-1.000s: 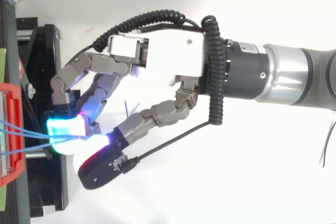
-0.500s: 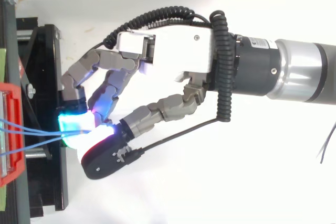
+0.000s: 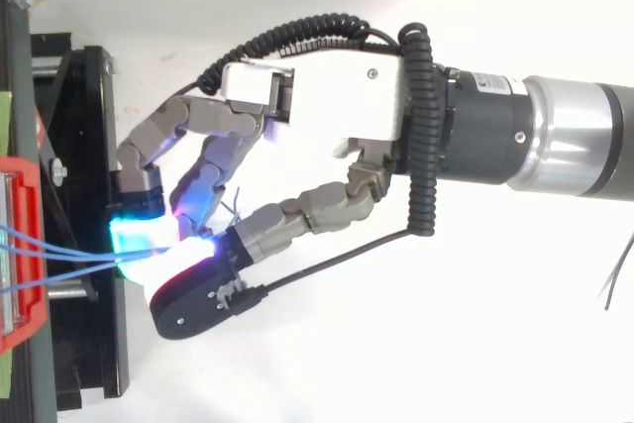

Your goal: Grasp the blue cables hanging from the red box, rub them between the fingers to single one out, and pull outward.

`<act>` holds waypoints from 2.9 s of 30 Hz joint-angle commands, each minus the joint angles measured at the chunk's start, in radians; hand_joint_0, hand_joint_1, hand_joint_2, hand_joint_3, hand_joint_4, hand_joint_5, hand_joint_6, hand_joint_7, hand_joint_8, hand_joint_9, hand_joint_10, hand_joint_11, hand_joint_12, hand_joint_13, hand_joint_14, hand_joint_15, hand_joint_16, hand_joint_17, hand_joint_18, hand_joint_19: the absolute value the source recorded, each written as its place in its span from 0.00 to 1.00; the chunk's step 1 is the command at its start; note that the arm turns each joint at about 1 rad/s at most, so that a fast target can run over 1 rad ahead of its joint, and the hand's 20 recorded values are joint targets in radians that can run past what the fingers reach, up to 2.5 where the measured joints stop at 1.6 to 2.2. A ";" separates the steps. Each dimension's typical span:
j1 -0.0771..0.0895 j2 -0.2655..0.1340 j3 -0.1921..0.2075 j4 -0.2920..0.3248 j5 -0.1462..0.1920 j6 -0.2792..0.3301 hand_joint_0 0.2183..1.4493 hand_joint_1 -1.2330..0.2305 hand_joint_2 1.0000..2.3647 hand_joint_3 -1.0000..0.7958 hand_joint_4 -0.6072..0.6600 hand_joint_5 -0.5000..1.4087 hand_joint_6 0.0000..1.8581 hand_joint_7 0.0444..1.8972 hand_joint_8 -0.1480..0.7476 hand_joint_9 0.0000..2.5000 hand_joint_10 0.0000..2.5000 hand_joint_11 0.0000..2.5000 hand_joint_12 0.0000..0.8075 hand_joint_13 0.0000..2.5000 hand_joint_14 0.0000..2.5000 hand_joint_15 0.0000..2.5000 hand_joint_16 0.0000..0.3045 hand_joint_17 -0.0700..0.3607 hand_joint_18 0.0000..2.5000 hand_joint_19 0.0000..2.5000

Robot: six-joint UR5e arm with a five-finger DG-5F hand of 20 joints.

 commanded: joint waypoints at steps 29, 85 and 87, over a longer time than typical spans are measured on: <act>0.026 -0.001 -0.037 0.028 0.043 0.065 0.32 0.33 0.01 0.49 0.56 0.18 0.45 0.48 0.54 0.48 0.01 0.39 0.52 0.33 0.01 0.23 0.18 0.45 0.31 0.28; 0.004 0.000 0.049 -0.084 0.033 0.085 0.26 0.44 0.00 0.28 0.58 0.18 0.47 0.48 0.55 0.51 0.01 0.41 0.52 0.36 0.01 0.25 0.18 0.45 0.32 0.31; 0.001 -0.001 0.049 -0.083 0.033 0.085 0.26 0.45 0.00 0.28 0.58 0.18 0.47 0.47 0.55 0.51 0.01 0.41 0.52 0.36 0.01 0.24 0.18 0.45 0.32 0.31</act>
